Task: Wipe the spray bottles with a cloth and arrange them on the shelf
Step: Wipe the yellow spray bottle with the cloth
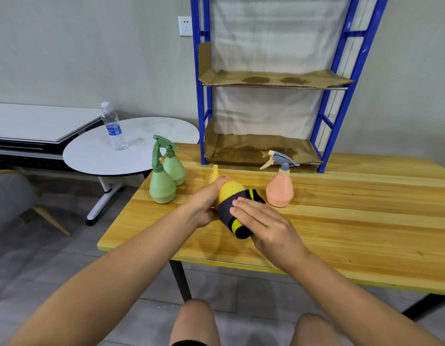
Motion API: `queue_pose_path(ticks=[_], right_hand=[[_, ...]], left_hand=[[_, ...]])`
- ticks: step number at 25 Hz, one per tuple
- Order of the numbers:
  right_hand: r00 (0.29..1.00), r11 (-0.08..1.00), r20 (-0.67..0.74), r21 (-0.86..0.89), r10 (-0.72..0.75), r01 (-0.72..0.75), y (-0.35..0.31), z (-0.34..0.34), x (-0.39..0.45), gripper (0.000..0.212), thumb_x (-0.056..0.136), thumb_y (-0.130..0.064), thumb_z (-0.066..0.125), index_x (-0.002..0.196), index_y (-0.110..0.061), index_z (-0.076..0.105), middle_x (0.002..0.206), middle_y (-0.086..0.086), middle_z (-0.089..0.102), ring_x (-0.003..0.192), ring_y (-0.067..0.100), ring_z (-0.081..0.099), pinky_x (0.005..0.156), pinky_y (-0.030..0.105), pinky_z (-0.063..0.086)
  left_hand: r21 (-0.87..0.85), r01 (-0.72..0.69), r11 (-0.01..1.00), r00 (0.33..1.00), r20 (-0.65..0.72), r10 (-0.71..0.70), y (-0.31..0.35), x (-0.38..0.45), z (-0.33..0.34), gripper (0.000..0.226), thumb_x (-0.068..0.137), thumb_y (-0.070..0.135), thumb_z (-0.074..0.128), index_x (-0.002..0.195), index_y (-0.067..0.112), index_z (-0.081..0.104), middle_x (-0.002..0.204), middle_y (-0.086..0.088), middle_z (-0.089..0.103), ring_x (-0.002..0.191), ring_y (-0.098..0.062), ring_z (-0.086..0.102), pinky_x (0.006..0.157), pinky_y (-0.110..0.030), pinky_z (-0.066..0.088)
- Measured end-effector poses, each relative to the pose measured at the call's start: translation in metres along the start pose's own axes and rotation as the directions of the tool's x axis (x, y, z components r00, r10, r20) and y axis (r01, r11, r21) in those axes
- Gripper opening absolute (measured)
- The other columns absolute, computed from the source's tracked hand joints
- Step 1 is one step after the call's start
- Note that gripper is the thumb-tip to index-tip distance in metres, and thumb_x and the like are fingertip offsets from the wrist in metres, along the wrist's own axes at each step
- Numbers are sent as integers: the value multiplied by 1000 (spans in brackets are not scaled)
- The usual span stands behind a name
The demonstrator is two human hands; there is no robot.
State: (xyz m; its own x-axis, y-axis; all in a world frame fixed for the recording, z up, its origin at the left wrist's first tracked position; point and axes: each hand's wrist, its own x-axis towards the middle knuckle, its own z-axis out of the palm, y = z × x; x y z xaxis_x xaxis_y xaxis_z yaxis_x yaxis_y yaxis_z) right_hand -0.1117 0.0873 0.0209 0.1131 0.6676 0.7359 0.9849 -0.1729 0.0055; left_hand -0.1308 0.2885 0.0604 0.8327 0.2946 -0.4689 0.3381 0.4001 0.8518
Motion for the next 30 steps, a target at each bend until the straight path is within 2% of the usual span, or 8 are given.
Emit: queue_pose_path(ticks=[3,6,8,15,20,22,25,30], right_hand=[[995,1000,95,-7,-17,18,10,1,-21,58,80,12,63,135,-9,60,141,6,58,134,21,51,99,44,51],[999,1000,37,3,-13,13,6,-2,-9,49,88,10,60,133,-7,61,141,6,58,135,21,51,103,42,50],[1000,1000,-6,6,-26,26,-1,-1,3,44,90,10,59,131,-6,63,139,8,59,135,21,51,107,39,47],[994,995,43,12,100,-101,11,1,-23,61,69,14,75,126,-6,67,136,6,62,129,19,56,105,36,49],[988,988,-10,16,156,-156,12,-10,-13,45,87,-5,53,130,-7,64,138,6,60,131,18,55,107,37,47],[986,986,-8,2,168,-168,17,-11,-14,47,84,-2,55,130,-8,64,138,5,60,131,17,55,108,36,47],[960,960,3,1,279,-279,31,-7,-13,68,69,15,69,132,-10,63,138,2,60,130,15,55,108,35,46],[920,923,74,-27,384,-383,54,17,-2,76,61,17,76,130,-13,65,132,2,65,122,16,61,107,28,45]], left_hand=[[-52,-38,998,999,-25,37,10,2,-4,55,86,50,71,124,14,56,114,-19,68,97,-33,70,78,-47,60],[12,-38,999,998,-47,39,2,3,-1,67,81,54,74,130,13,55,115,-18,70,100,-34,70,79,-47,60],[9,-26,1000,999,-27,26,-1,3,0,65,81,54,74,127,10,59,112,-17,72,97,-32,71,77,-43,60],[-88,-126,988,990,45,131,-1,-1,-3,49,91,37,70,130,12,55,122,-14,68,112,-31,66,96,-49,54],[-79,-214,974,975,34,218,-3,5,-5,65,88,40,73,142,20,43,132,-7,61,119,-28,60,100,-49,52],[-34,-237,971,970,48,238,-2,11,-10,70,86,43,74,144,20,41,133,-6,61,119,-27,60,100,-49,52],[146,-271,951,962,7,273,-2,26,-26,83,80,47,79,146,20,36,132,-3,60,117,-24,61,101,-46,52],[431,-241,869,947,-90,307,-6,68,-49,90,78,53,78,148,21,31,137,-1,53,121,-25,55,103,-47,50]])
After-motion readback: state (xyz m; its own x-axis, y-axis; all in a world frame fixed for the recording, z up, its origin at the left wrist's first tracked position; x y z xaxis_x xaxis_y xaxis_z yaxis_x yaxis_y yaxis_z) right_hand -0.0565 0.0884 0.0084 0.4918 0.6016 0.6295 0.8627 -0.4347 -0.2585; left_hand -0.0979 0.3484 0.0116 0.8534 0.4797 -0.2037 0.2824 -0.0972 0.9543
